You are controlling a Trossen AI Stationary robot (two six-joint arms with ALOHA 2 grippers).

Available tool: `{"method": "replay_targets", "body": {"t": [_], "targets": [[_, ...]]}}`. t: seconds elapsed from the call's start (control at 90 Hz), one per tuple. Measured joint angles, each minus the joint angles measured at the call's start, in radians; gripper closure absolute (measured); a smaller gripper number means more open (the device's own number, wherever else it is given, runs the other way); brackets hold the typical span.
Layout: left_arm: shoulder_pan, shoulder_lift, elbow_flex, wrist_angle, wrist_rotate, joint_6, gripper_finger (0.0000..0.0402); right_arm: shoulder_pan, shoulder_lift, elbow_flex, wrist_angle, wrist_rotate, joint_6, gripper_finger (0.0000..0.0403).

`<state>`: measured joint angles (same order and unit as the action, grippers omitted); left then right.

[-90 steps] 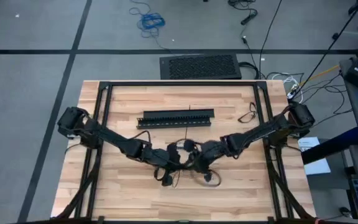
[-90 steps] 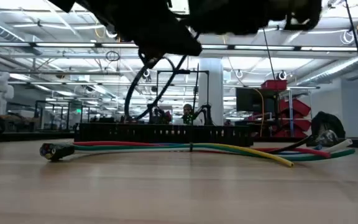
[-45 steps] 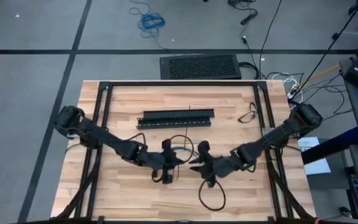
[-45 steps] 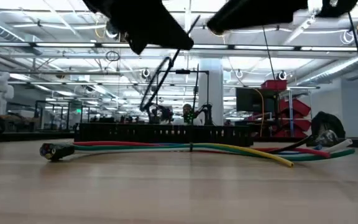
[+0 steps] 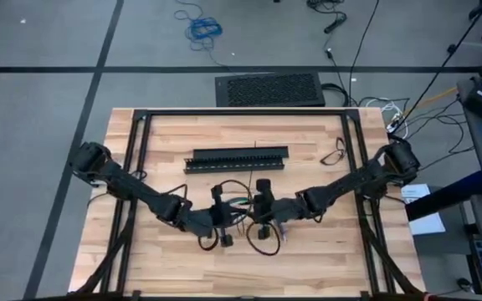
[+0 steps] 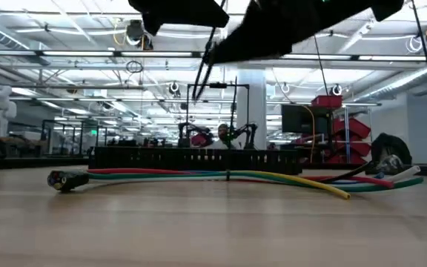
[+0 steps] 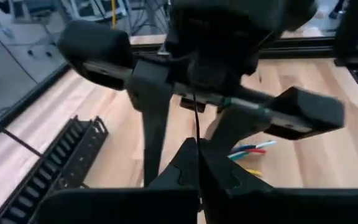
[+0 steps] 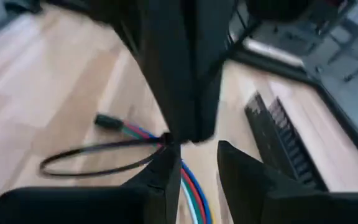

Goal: Ziptie cables
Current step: Wrap the cables together using a zip tie

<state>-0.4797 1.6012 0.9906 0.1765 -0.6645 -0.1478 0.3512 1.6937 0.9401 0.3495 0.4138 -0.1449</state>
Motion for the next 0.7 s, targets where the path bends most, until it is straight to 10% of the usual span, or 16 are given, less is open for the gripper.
{"method": "replay_targets", "body": {"t": [0.7], "targets": [[-0.067, -0.03, -0.101, 0.06, -0.163, -0.054, 0.0402, -0.035, -0.002, 0.0, -0.023, -0.035, 0.054, 0.0305]]}}
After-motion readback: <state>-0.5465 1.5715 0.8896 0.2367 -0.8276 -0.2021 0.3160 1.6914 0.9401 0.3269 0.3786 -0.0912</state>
